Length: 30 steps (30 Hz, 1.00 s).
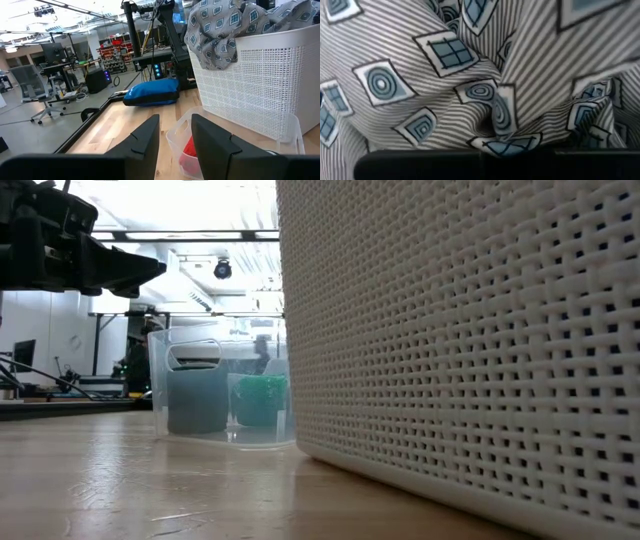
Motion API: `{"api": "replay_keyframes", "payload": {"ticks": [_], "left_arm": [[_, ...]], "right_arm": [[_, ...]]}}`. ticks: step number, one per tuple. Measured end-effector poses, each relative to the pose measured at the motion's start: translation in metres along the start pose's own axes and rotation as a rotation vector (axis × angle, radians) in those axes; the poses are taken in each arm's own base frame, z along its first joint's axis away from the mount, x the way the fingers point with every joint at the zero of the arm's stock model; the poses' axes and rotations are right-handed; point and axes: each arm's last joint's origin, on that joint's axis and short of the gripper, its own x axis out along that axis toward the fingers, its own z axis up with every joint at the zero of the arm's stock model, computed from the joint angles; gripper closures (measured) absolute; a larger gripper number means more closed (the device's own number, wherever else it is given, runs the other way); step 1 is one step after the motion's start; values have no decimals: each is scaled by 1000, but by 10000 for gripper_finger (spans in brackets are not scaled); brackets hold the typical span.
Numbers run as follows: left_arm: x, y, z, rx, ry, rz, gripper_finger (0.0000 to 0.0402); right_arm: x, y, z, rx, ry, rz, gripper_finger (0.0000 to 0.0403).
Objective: Pick & Place Medicine items
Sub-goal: Put the gray patient gown into the white bin
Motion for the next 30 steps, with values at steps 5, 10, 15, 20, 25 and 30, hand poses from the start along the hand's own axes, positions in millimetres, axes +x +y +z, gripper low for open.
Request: {"api": "replay_keyframes", "payload": {"ticks": [5,10,15,20,25,30], "left_arm": [[0,0,0,0,0,0,284],[0,0,0,0,0,0,284],[0,0,0,0,0,0,284],[0,0,0,0,0,0,284],[0,0,0,0,0,0,284],[0,0,0,0,0,0,284]], "right_arm": [[7,-1,-9,-19,23,-11,394],[7,-1,-9,-18,28,-9,394],[1,0,-2,-17,17,6,394],[-2,1,2,-14,6,20,394],[-2,1,3,-12,1,30,394],[-4,2,3,-37,-8,47,394]]}}
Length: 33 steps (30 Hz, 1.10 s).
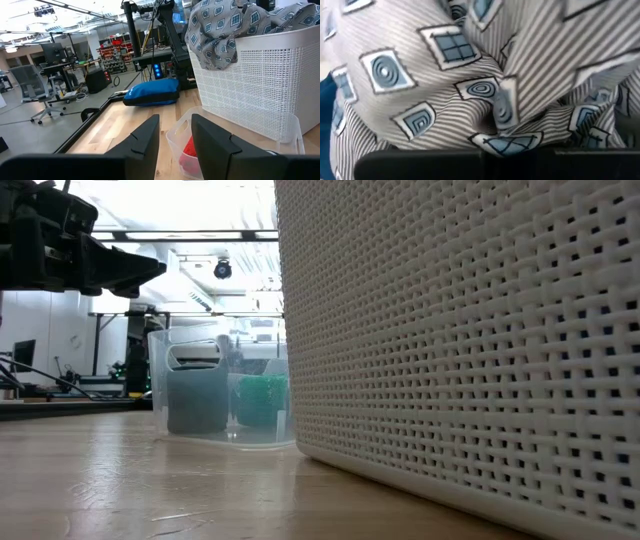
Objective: Pick & Place Medicine items
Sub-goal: Put the gray patient gown into the white bin
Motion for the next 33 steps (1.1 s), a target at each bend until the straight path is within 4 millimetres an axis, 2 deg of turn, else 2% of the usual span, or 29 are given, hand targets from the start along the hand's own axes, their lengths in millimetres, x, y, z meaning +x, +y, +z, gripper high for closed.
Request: {"api": "replay_keyframes", "payload": {"ticks": [8,13,23,33], "left_arm": [[0,0,0,0,0,0,284],[0,0,0,0,0,0,284],[0,0,0,0,0,0,284],[0,0,0,0,0,0,284]], "right_arm": [[-8,8,4,-226,-90,30,394],[-11,9,8,-197,-136,37,394],[2,13,7,-188,-77,108,394],[1,24,7,-205,-94,145,394]]}}
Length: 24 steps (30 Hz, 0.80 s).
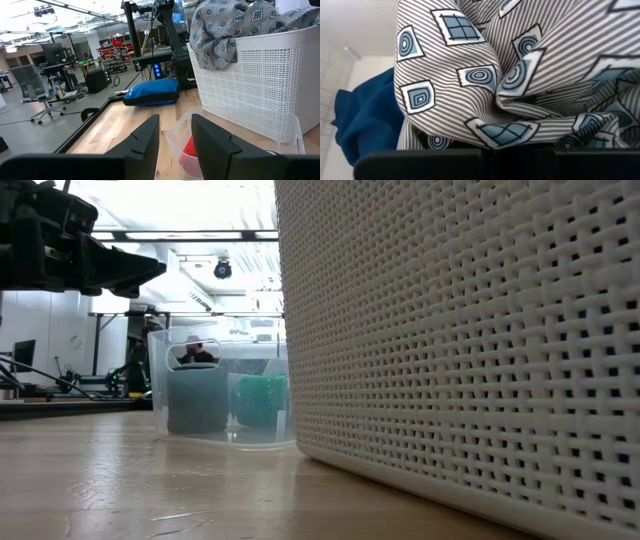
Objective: Pick & Place Medicine items
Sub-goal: Put the gray patient gown into the white bin
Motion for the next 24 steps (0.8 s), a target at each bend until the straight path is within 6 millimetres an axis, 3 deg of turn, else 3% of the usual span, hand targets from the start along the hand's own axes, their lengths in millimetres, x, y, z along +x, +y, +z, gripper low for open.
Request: {"api": "replay_keyframes", "payload": {"ticks": [11,24], "left_arm": [[0,0,0,0,0,0,284],[0,0,0,0,0,0,284]], "right_arm": [[3,2,-4,133,20,55,378],[7,4,-1,282,-46,117,261]]}}
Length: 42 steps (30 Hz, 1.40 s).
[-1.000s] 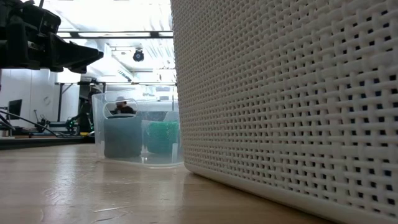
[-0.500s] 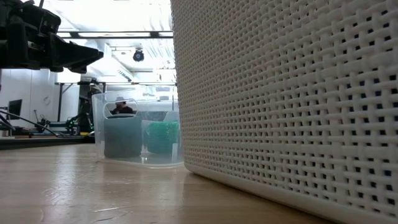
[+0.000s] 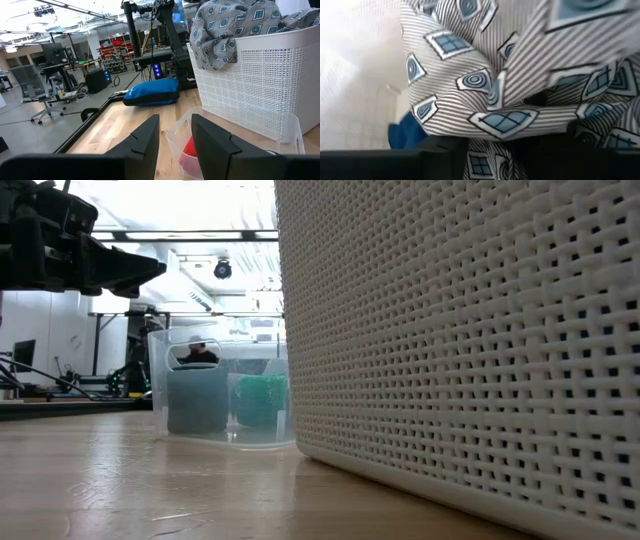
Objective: Pick & Place Medicine items
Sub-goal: Put the gray patient gown into the white bin
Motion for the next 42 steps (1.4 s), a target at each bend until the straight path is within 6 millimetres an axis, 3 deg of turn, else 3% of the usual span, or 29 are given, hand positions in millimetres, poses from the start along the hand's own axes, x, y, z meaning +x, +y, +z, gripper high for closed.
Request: {"api": "replay_keyframes", "payload": {"ticks": [8,17,24,33,42], "left_arm": [[0,0,0,0,0,0,284],[0,0,0,0,0,0,284],[0,0,0,0,0,0,284],[0,0,0,0,0,0,284],[0,0,0,0,0,0,284]], "right_arm": [[0,0,1,21,-11,-6,185],[-7,3,4,25,-27,22,157],[-40,9,12,6,-139,73,156],[-96,11,7,-36,-318,123,156],[-127,6,4,-158,-490,-49,156]]}}
